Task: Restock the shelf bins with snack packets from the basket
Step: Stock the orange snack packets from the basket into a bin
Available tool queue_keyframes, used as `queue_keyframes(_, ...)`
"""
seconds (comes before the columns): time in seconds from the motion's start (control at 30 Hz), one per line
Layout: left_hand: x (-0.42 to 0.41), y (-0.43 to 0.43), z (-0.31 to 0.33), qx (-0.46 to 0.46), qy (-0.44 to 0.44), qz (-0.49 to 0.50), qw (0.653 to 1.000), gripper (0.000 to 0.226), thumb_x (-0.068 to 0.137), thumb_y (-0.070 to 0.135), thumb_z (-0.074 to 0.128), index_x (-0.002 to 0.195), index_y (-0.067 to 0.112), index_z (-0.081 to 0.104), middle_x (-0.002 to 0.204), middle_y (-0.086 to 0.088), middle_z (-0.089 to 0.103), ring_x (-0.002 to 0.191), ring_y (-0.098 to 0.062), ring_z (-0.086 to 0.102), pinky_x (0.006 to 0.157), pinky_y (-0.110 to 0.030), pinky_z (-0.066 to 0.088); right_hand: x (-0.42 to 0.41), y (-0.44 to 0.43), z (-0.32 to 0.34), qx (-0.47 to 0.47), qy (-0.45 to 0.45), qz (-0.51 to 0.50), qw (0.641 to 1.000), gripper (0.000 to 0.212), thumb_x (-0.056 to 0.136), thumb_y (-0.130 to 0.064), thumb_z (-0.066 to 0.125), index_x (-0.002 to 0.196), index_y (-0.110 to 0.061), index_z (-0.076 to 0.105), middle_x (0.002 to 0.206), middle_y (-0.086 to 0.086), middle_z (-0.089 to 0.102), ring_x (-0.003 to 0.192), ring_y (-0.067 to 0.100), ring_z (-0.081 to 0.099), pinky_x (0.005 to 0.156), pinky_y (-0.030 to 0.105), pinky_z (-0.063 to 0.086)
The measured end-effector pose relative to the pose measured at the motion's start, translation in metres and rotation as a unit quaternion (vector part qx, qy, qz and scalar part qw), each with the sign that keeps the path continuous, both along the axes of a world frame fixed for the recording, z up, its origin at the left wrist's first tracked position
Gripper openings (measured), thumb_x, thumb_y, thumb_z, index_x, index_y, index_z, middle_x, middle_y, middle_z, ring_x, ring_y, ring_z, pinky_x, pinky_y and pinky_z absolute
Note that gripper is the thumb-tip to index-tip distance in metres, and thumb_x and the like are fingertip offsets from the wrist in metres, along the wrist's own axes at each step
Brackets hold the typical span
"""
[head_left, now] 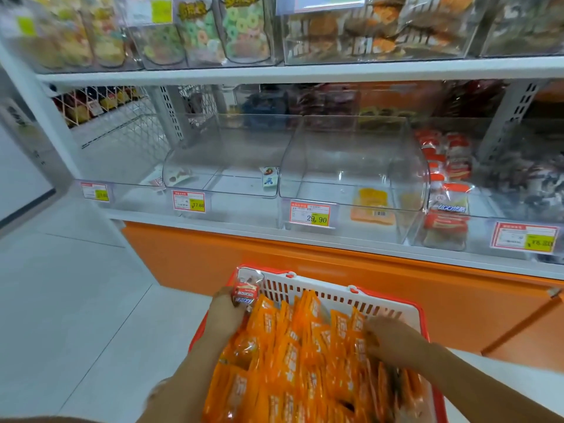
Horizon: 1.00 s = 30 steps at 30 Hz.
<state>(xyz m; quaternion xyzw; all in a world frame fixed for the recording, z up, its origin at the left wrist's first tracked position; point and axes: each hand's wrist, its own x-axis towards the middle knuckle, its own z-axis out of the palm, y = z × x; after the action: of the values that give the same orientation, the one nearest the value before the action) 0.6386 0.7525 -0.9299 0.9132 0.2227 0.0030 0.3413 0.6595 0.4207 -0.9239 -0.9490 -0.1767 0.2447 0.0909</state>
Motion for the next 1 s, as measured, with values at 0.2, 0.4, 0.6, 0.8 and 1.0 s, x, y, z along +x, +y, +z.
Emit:
queue_keyframes(0.2,0.01,-0.006,-0.009,-0.015,-0.003,-0.001,1.0,0.05,0.085,0.016,0.067,0.132,0.012,0.05,0.129,-0.013,0.054,0.109,-0.031,0.059,0.092,-0.038,0.048,0.0,0.0,-0.008,0.002,-0.013,0.003,1.0,0.03,0.09,-0.033,0.057,0.12,-0.028,0.053,0.113,-0.012,0.061,0.088,0.003,0.062,0.082,0.022,0.054)
queue_keyframes(0.4,0.024,-0.008,-0.02,0.018,0.075,-0.028,0.997,0.039,0.084,0.036,0.067,0.108,0.005,0.065,0.104,-0.015,0.068,0.092,-0.027,0.065,0.07,-0.03,0.047,0.0,0.001,-0.01,0.012,-0.011,0.01,1.0,0.028,0.091,-0.031,0.056,0.119,-0.027,0.055,0.115,-0.009,0.062,0.091,0.003,0.062,0.086,0.022,0.052)
queue_keyframes(0.6,0.027,-0.014,-0.018,0.099,0.1,0.0,0.99,0.038,0.098,0.038,0.045,0.098,0.006,0.067,0.103,-0.014,0.068,0.088,-0.023,0.062,0.071,-0.029,0.046,0.002,0.0,-0.013,0.008,-0.011,0.012,1.0,0.031,0.092,-0.032,0.055,0.122,-0.025,0.054,0.117,-0.009,0.061,0.093,0.003,0.061,0.088,0.02,0.05)
queue_keyframes(0.8,0.03,-0.005,-0.023,0.06,0.166,-0.047,0.983,0.048,0.09,0.039,0.058,0.123,0.004,0.056,0.121,-0.014,0.062,0.106,-0.027,0.06,0.086,-0.034,0.051,0.003,0.0,-0.01,0.009,-0.005,0.009,1.0,0.02,0.092,-0.03,0.054,0.111,-0.024,0.059,0.106,-0.008,0.061,0.09,0.005,0.06,0.083,0.02,0.051)
queue_keyframes(1.0,0.029,0.002,-0.02,-0.029,0.217,-0.083,0.972,0.046,0.085,0.036,0.068,0.123,0.011,0.059,0.124,-0.01,0.062,0.111,-0.025,0.058,0.098,-0.037,0.046,0.002,0.0,-0.005,0.01,0.011,0.007,1.0,0.019,0.092,-0.029,0.053,0.109,-0.023,0.061,0.106,-0.008,0.062,0.091,0.005,0.061,0.083,0.02,0.051)
